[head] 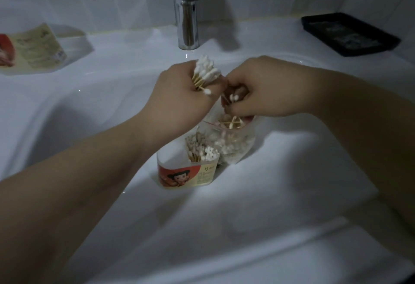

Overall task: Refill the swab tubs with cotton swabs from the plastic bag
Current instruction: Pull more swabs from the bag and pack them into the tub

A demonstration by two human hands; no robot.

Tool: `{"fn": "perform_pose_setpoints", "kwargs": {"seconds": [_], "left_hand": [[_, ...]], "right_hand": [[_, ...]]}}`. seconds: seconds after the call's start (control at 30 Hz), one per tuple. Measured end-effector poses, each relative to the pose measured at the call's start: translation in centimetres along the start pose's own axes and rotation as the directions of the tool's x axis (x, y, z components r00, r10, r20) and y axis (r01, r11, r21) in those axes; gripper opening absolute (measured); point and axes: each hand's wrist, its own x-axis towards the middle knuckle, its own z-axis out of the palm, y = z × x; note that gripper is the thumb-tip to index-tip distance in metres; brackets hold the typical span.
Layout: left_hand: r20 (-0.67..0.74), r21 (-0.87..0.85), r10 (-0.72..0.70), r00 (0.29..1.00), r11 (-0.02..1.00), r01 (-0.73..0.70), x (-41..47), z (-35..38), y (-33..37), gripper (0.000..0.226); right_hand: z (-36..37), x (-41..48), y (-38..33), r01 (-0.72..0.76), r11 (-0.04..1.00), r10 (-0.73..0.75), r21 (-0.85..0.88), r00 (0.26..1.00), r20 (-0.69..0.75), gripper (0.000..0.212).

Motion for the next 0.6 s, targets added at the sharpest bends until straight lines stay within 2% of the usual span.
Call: {"fn": "perform_pose_setpoints", "kwargs": {"seconds": [0.2, 0.27, 0.4, 0.5, 0.6], "left_hand": [[0.060, 0.115, -0.052, 0.997, 0.992, 0.045, 0.17, 0.07, -0.49, 0.019], [0.077, 0.168, -0.063, 0.995, 0.985, 0.049, 0.19, 0.10, -0.51, 0.022], [0.179, 0.168, -0.067, 0.982, 0.985, 0.037, -0.06, 0.10, -0.33, 0.027], [0.244, 0.260, -0.041, 0.969, 0.965, -0.024, -0.15, 0.12, -0.24, 0.025], [0.278, 0.246, -0.054, 0.959, 0.969, -0.017, -0.22, -0.12, -0.11, 0.022]], "right_hand": [[-0.83, -0.42, 0.54, -0.057, 0.942, 0.075, 0.332, 0.996, -0.040, 0.009], [-0.82, -0.37, 0.57, -0.056, 0.931, 0.088, 0.362, 0.993, -0.072, 0.010], [-0.80, -0.28, 0.52, -0.061, 0.921, 0.111, 0.384, 0.988, -0.109, 0.010], [-0.73, -0.30, 0.47, -0.058, 0.911, 0.112, 0.408, 0.987, -0.111, 0.009], [-0.84, -0.35, 0.57, -0.059, 0.923, 0.117, 0.381, 0.984, -0.131, 0.008]]}}
